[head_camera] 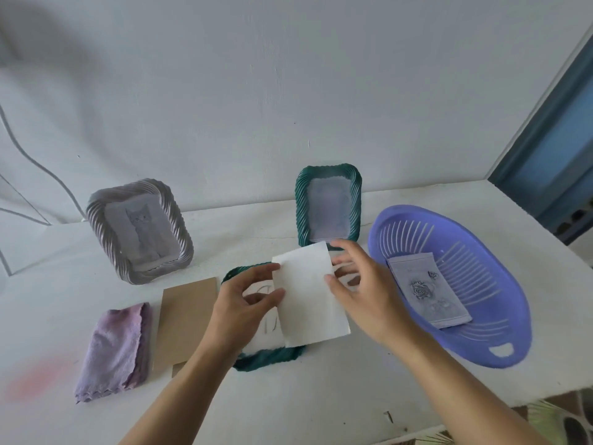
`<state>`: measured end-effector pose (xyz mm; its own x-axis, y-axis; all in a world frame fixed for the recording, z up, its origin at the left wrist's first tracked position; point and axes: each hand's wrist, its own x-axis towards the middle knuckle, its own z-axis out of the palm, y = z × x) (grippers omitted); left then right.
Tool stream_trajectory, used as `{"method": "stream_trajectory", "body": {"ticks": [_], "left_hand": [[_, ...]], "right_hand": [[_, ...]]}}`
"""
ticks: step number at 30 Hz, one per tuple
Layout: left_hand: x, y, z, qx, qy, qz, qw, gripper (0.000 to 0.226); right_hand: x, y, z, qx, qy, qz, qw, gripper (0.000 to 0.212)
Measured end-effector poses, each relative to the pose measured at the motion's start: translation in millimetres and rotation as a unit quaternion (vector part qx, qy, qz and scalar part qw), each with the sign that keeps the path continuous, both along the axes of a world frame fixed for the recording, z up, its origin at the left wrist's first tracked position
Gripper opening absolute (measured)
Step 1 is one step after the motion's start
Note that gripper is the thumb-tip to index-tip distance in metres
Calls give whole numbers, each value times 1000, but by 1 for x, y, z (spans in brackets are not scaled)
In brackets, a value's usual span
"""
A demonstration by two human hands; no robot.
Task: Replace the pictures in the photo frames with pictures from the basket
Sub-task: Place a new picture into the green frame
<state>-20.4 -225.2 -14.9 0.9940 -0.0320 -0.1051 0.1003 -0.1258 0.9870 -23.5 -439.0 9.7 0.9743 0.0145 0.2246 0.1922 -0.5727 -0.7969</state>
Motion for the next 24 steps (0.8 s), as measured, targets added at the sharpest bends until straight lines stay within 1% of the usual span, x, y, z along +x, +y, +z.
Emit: {"method": "stream_trajectory", "body": {"ticks": [2, 4, 5, 7, 9, 11, 13, 17, 19, 22, 24], "left_hand": [[6, -7, 1, -3, 8, -9, 1000, 37], [13, -14, -2, 2, 17, -10, 1000, 40], [16, -19, -5, 4, 20, -10, 1000, 41], [21, -29, -8, 9, 26, -14, 1000, 41], [24, -41, -11, 13, 25, -15, 999, 41], [26, -53, -10, 16, 16, -16, 1000, 41], [27, -65, -9, 20, 12, -23, 999, 41], [29, -83, -9, -5, 20, -32, 999, 44], [29, -91, -13, 25, 9, -34, 999, 45], [30, -103, -24, 101, 5, -49, 994, 48], [29, -111, -28, 113, 7, -67, 991, 50]], "right_hand": [[5, -19, 9, -75, -48, -4, 996, 39], [9, -39, 12, -158, -84, -33, 983, 38], [10, -48, 12, -196, -82, -52, 976, 38], [9, -65, 9, -232, -25, -73, 970, 44], [6, -76, 4, -215, 57, -53, 974, 57], [3, -82, -2, -211, 90, -27, 973, 64], [3, -84, -6, -214, 79, -20, 973, 60], [6, -93, -4, -167, 51, -43, 984, 50], [8, -99, 0, -130, 46, -51, 989, 46], [9, -109, 8, -89, 40, -55, 994, 42], [9, -113, 13, -74, 42, -53, 995, 41]]}}
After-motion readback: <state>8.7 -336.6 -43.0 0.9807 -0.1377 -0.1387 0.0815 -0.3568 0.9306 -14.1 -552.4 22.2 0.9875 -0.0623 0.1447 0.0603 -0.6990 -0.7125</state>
